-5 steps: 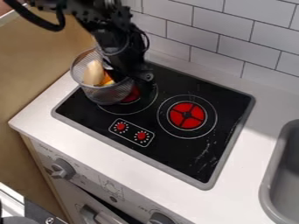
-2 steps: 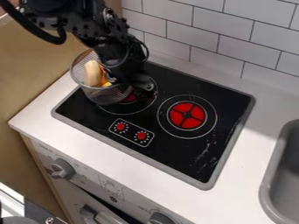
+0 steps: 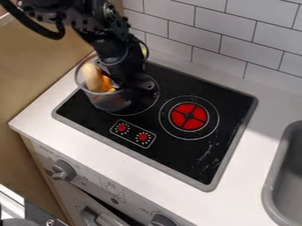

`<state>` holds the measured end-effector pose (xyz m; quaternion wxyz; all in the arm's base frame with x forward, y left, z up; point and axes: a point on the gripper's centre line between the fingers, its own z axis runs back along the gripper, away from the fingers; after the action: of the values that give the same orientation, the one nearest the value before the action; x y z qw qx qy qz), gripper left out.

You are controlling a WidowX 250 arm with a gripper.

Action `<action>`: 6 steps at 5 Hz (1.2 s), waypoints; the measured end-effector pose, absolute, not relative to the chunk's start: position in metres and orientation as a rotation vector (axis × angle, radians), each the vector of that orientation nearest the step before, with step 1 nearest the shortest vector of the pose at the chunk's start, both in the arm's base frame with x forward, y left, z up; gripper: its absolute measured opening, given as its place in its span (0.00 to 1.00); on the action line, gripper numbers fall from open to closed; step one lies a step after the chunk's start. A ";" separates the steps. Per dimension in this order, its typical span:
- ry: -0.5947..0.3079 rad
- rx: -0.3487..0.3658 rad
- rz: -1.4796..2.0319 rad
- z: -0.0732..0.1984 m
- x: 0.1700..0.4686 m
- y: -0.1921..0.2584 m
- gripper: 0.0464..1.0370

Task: Put the metal strainer to the bottom right side of the stove

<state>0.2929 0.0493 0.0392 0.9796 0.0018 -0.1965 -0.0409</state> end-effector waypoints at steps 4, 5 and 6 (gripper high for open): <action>-0.340 0.014 -0.015 0.075 0.284 0.037 0.01; -0.321 0.062 -0.003 0.086 0.277 0.032 0.01; -0.295 0.108 -0.010 0.097 0.267 0.029 0.01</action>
<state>0.2668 0.0288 0.0972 0.9877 0.0538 -0.1468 -0.0049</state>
